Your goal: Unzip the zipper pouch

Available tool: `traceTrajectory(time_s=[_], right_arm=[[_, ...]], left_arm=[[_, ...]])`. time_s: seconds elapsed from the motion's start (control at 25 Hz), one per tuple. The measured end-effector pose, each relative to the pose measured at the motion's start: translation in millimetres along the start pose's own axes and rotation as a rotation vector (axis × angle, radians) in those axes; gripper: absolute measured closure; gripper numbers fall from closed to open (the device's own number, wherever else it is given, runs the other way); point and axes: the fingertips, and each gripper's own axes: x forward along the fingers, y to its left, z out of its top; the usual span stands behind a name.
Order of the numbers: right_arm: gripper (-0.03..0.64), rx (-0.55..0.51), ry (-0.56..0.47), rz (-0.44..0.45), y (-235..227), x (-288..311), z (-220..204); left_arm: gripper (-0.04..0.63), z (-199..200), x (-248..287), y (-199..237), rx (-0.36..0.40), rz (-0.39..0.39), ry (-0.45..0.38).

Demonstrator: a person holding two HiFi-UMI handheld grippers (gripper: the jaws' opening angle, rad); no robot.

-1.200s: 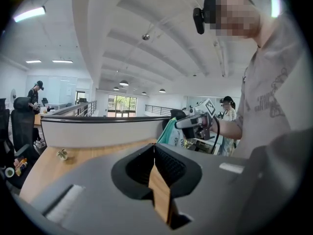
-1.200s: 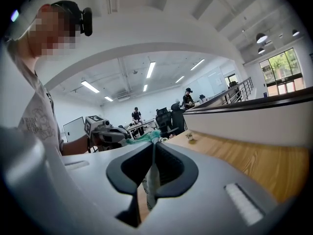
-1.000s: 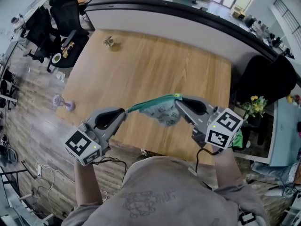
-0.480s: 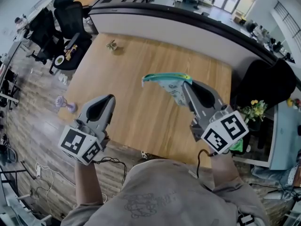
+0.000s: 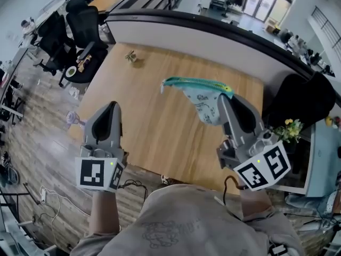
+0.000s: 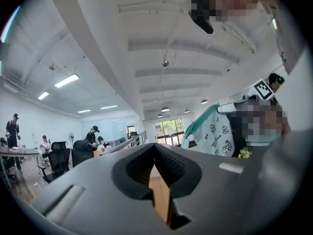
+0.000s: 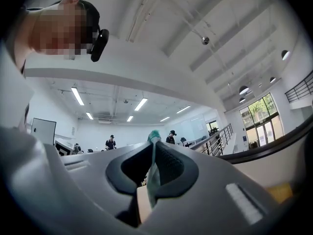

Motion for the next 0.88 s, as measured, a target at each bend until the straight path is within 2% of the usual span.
traceTrajectory(time_s=[0.24, 0.36, 0.6, 0.88], right_arm=[[0.591, -0.055, 0.072, 0.006, 9.3, -11.1, -17.0], [0.591, -0.065, 0.116, 0.007, 10.2, -16.5, -31.9], [0.591, -0.094, 0.195, -0.007, 10.6, -19.9, -62.1], [0.591, -0.082, 0.211, -0.011, 11.3, -17.5, -67.1]], left_arm=[[0.595, -13.4, -8.9, -10.4, 0.006, -0.021, 0.026], [0.595, -25.2, -11.1, -20.3, 0.038, -0.029, 0.047], [0.595, -48.7, -15.7, -36.8, 0.060, -0.055, 0.147], [0.595, -44.6, -18.7, -29.7, 0.054, -0.047, 0.145]])
